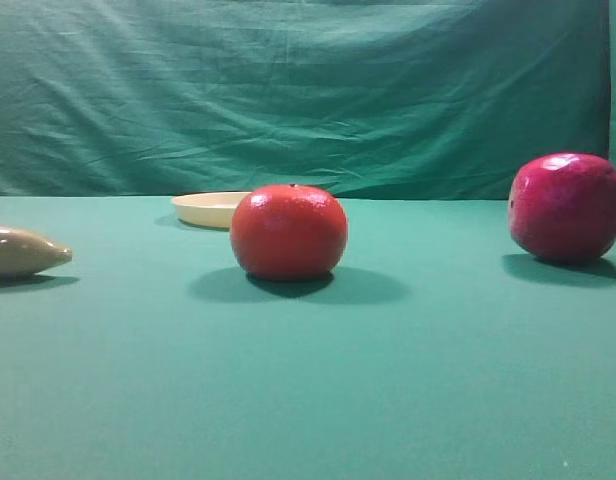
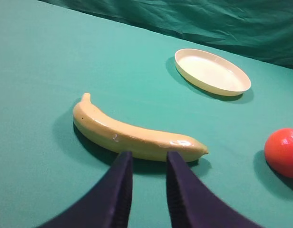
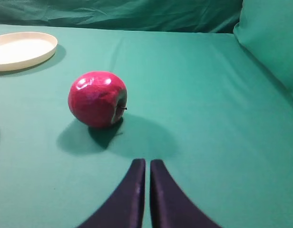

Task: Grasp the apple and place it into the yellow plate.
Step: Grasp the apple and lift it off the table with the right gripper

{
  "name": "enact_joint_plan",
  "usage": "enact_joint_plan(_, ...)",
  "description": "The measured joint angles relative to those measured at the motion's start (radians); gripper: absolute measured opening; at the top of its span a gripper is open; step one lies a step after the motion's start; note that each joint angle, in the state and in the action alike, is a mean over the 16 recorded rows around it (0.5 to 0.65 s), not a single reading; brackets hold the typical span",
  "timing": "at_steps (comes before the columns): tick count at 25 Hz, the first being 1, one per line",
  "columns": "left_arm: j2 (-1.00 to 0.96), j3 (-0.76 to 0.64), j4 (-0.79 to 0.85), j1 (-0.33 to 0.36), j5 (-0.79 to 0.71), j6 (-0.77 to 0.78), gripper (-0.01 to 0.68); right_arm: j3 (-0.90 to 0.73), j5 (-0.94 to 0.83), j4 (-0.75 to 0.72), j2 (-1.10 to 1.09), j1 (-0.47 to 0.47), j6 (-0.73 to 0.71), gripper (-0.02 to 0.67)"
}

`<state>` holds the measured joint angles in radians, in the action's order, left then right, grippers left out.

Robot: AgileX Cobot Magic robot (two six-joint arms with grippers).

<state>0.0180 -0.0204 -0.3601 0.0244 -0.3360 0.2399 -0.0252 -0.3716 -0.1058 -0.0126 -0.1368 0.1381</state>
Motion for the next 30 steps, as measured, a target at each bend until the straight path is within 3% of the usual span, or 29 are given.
enact_joint_plan(30, 0.000, 0.000, 0.000, 0.000, 0.000, 0.000, 0.157, -0.001, 0.054, 0.021, 0.000, 0.000, 0.006, 0.000)
